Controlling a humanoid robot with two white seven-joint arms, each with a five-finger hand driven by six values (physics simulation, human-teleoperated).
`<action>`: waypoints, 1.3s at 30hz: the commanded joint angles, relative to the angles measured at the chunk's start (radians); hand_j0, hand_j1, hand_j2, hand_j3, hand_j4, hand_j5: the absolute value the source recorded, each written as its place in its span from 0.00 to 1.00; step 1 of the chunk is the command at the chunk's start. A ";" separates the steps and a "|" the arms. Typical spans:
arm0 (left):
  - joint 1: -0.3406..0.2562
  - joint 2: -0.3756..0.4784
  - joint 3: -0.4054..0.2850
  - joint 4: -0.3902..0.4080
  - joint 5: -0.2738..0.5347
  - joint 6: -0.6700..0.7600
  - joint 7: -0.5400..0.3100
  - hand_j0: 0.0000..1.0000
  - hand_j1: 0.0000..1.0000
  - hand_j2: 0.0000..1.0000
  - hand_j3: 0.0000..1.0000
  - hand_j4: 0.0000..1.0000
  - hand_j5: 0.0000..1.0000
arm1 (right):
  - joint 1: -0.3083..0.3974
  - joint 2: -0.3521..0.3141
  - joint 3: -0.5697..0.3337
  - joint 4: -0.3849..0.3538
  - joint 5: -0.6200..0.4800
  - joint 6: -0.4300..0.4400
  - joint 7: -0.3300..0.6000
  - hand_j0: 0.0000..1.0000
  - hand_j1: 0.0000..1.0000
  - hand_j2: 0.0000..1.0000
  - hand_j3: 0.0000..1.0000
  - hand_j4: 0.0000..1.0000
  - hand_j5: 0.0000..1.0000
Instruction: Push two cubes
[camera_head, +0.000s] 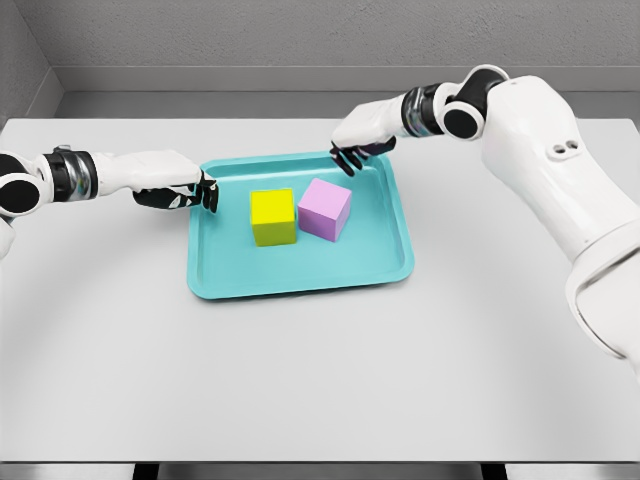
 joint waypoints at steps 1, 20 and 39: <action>0.000 0.002 0.001 0.000 0.006 0.002 0.000 0.46 0.46 0.46 0.46 0.46 0.46 | 0.000 0.006 -0.002 0.000 0.018 0.022 0.000 0.31 0.31 0.31 0.31 0.31 0.31; 0.000 0.008 0.002 -0.011 0.007 0.002 0.000 0.46 0.46 0.46 0.46 0.46 0.46 | 0.008 0.058 0.036 0.008 0.039 0.036 0.000 0.31 0.31 0.31 0.31 0.31 0.31; 0.000 0.011 0.006 -0.011 0.007 0.002 0.000 0.47 0.47 0.47 0.47 0.47 0.47 | 0.023 0.055 0.051 -0.063 0.035 0.023 0.000 0.31 0.31 0.31 0.31 0.31 0.31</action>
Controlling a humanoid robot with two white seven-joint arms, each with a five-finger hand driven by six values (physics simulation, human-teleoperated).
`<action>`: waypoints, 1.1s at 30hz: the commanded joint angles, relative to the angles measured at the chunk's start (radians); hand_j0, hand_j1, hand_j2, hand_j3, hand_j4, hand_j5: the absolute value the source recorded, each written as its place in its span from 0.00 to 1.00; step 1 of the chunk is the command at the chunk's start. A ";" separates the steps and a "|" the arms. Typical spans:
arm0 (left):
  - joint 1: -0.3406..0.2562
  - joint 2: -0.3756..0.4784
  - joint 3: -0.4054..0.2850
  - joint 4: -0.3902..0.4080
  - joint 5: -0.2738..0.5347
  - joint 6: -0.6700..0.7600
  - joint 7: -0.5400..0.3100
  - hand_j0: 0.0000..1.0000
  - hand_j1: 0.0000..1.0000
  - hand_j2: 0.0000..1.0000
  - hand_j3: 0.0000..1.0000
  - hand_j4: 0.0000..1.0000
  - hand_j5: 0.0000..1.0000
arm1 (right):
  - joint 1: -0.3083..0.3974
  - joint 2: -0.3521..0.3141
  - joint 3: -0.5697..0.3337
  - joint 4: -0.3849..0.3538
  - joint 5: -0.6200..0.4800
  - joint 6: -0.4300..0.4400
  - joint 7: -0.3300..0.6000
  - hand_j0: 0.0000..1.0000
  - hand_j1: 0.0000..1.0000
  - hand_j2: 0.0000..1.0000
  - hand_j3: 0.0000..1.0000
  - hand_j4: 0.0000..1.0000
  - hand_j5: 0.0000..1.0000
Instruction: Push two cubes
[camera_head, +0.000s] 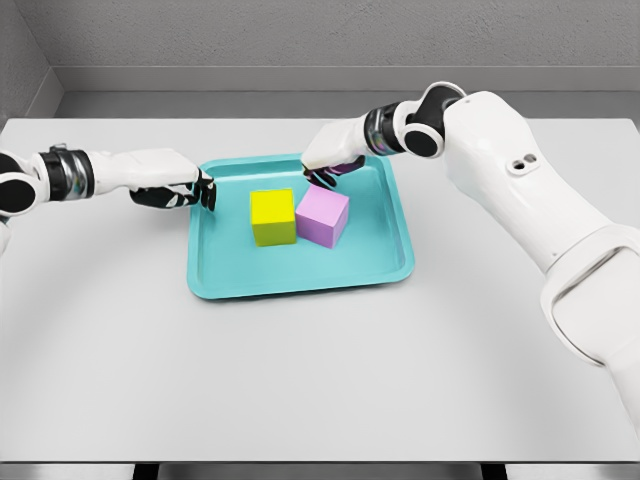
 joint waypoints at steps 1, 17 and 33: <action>-0.002 0.001 0.002 0.000 0.006 0.002 0.000 0.47 0.47 0.47 0.47 0.47 0.47 | 0.000 -0.001 -0.002 -0.015 -0.004 0.001 0.000 0.31 0.31 0.31 0.31 0.31 0.31; -0.002 0.001 0.002 0.000 0.006 0.002 0.000 0.47 0.47 0.47 0.47 0.47 0.47 | -0.002 0.001 -0.014 -0.084 -0.011 0.010 0.000 0.31 0.31 0.31 0.31 0.31 0.31; 0.012 0.103 0.175 0.279 0.187 0.002 0.000 1.00 1.00 1.00 1.00 1.00 1.00 | 0.313 -0.490 -0.674 -0.067 -0.489 -0.041 0.000 1.00 1.00 1.00 1.00 1.00 1.00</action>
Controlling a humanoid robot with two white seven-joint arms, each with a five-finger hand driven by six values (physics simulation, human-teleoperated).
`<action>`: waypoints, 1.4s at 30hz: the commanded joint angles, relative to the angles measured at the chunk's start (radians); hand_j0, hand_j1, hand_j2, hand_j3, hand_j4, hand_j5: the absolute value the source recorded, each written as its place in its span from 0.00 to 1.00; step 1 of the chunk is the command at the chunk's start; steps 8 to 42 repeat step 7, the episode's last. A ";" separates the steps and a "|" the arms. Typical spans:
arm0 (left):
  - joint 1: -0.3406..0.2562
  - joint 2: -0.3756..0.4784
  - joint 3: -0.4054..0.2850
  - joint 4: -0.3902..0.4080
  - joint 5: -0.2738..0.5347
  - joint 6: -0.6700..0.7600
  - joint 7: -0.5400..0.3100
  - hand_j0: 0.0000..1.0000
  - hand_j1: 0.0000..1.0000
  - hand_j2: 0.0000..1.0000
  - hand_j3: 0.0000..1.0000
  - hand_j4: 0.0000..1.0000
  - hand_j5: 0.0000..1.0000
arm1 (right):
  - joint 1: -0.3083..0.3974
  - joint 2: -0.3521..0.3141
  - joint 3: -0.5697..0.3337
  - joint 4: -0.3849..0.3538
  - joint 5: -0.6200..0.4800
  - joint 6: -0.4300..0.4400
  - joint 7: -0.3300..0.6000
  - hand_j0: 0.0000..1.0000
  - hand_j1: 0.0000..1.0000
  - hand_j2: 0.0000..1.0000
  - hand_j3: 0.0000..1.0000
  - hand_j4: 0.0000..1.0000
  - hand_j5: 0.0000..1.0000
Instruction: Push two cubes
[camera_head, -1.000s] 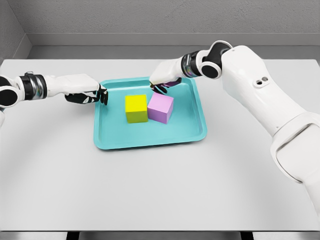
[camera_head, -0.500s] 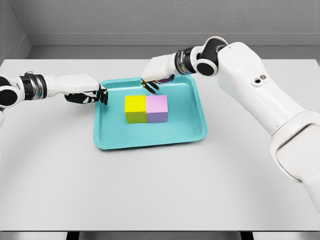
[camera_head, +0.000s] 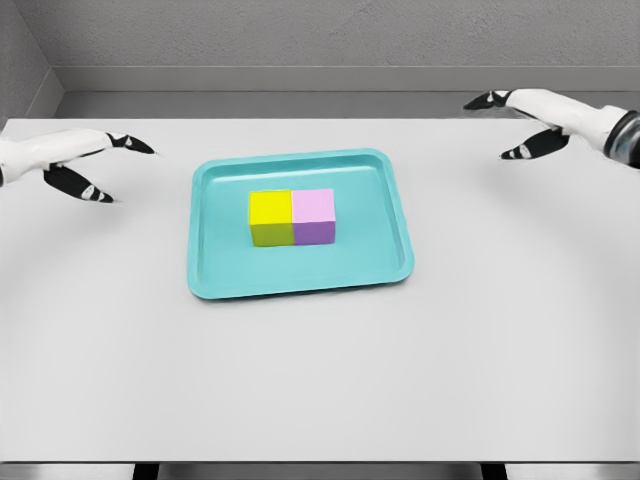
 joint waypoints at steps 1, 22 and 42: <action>0.000 0.005 0.031 0.064 0.032 0.002 0.000 1.00 1.00 1.00 1.00 1.00 1.00 | 0.000 -0.069 0.029 -0.011 -0.117 0.001 0.000 1.00 1.00 1.00 1.00 1.00 1.00; 0.000 0.007 0.031 0.063 0.032 0.002 0.000 1.00 1.00 1.00 1.00 1.00 1.00 | -0.014 -0.083 0.132 -0.066 -0.117 0.001 0.000 1.00 1.00 1.00 1.00 1.00 1.00; 0.000 0.007 0.031 0.063 0.032 0.002 0.000 1.00 1.00 1.00 1.00 1.00 1.00 | -0.014 -0.083 0.132 -0.066 -0.117 0.001 0.000 1.00 1.00 1.00 1.00 1.00 1.00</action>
